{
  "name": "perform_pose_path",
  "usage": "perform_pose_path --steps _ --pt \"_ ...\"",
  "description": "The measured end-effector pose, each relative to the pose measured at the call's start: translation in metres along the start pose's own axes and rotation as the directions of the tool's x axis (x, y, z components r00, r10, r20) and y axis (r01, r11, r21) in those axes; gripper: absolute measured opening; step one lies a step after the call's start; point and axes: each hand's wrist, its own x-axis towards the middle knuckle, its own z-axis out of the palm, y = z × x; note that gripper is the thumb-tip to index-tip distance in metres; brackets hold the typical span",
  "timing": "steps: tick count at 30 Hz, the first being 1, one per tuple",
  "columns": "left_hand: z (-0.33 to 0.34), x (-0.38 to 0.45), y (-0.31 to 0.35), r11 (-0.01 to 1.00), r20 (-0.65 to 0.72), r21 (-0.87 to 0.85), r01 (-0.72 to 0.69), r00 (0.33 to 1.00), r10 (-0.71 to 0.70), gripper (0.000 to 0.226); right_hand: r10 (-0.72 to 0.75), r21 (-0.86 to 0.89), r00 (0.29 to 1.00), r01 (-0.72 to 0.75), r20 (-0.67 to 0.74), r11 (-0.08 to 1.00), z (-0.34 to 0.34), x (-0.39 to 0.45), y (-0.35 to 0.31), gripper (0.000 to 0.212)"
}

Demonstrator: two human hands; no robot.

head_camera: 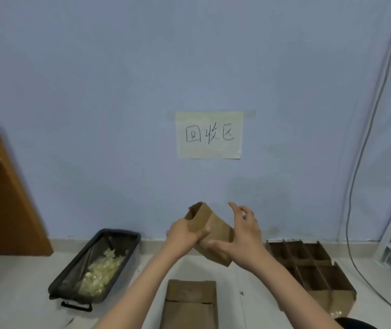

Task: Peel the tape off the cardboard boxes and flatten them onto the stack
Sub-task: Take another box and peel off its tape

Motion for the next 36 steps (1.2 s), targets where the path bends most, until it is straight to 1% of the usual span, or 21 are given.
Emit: perform_pose_path --steps 2,4,6,8,9,11,14,16,17,18,20,22,23,25,27,28,31,34,36 --pt "0.013 -0.004 -0.033 0.985 -0.018 -0.164 0.059 0.998 -0.063 0.036 0.075 -0.027 0.988 -0.072 0.136 0.997 0.023 0.002 0.017 0.123" --pt "0.021 0.000 -0.046 0.961 -0.032 -0.260 0.095 0.994 -0.107 0.035 0.071 -0.054 0.971 -0.060 0.228 0.997 0.033 0.013 0.023 0.122" --pt "0.023 0.005 -0.045 0.943 -0.044 -0.320 0.089 0.993 -0.108 0.029 0.035 -0.091 0.963 -0.011 0.267 0.996 0.037 0.022 0.027 0.120" --pt "0.029 0.010 -0.036 0.934 -0.022 -0.349 0.080 0.995 -0.094 0.028 0.021 -0.105 0.957 0.010 0.288 0.994 0.034 0.024 0.037 0.124" --pt "0.032 0.012 -0.033 0.934 -0.008 -0.347 0.087 0.995 -0.096 0.028 0.026 -0.104 0.960 0.003 0.280 0.995 0.032 0.023 0.043 0.122" --pt "0.038 0.013 -0.029 0.940 0.040 -0.324 0.107 0.994 -0.099 0.024 0.020 -0.086 0.973 0.000 0.229 0.996 0.027 0.020 0.057 0.109" --pt "0.033 0.013 -0.026 0.975 0.059 -0.213 0.056 0.997 -0.045 0.028 -0.047 -0.026 0.986 0.052 0.161 0.998 0.018 0.018 0.066 0.102" --pt "0.025 0.008 -0.023 0.982 0.071 -0.185 0.022 0.997 -0.009 0.015 -0.093 -0.010 0.985 0.095 0.148 0.995 0.014 0.013 0.068 0.100" --pt "0.023 0.003 -0.021 0.975 0.093 -0.220 0.030 0.996 -0.010 0.013 -0.115 0.003 0.983 0.115 0.142 0.993 0.014 0.009 0.067 0.099" --pt "0.021 -0.003 -0.017 0.961 0.109 -0.273 0.049 0.994 -0.020 0.017 -0.132 0.024 0.981 0.130 0.145 0.991 0.014 0.004 0.063 0.099" --pt "0.020 -0.016 -0.013 0.927 0.123 -0.367 0.076 0.992 -0.033 0.023 -0.156 0.057 0.970 0.147 0.187 0.987 0.012 -0.004 0.053 0.101" --pt "0.019 -0.027 -0.014 0.905 0.125 -0.420 0.071 0.992 -0.020 0.020 -0.143 0.101 0.963 0.122 0.230 0.987 0.007 -0.013 0.045 0.104" --pt "0.020 -0.031 -0.014 0.896 0.128 -0.439 0.067 0.992 -0.012 0.018 -0.119 0.148 0.965 0.086 0.232 0.985 0.003 -0.018 0.042 0.104" --pt "0.022 -0.037 -0.013 0.881 0.127 -0.468 0.065 0.992 -0.005 0.017 -0.057 0.257 0.984 0.012 0.171 0.966 -0.005 -0.026 0.038 0.096" --pt "0.023 -0.039 -0.011 0.860 0.111 -0.506 0.065 0.994 -0.009 0.021 0.001 0.349 0.999 -0.014 0.038 0.937 -0.009 -0.030 0.037 0.079" --pt "0.025 -0.040 -0.009 0.856 0.097 -0.514 0.056 0.995 -0.008 0.022 0.020 0.367 1.000 -0.011 -0.020 0.930 -0.010 -0.031 0.035 0.073" --pt "0.029 -0.040 -0.007 0.842 0.038 -0.539 0.028 0.999 -0.009 0.021 0.024 0.305 0.993 0.014 -0.119 0.952 -0.006 -0.037 0.031 0.066" --pt "0.035 -0.042 -0.006 0.833 0.000 -0.552 0.023 1.000 -0.028 0.018 -0.007 0.208 0.991 0.035 -0.136 0.977 0.007 -0.042 0.026 0.074" --pt "0.037 -0.041 -0.009 0.840 -0.010 -0.542 0.034 0.999 -0.048 0.019 -0.021 0.199 0.992 0.045 -0.122 0.979 0.015 -0.043 0.023 0.079"
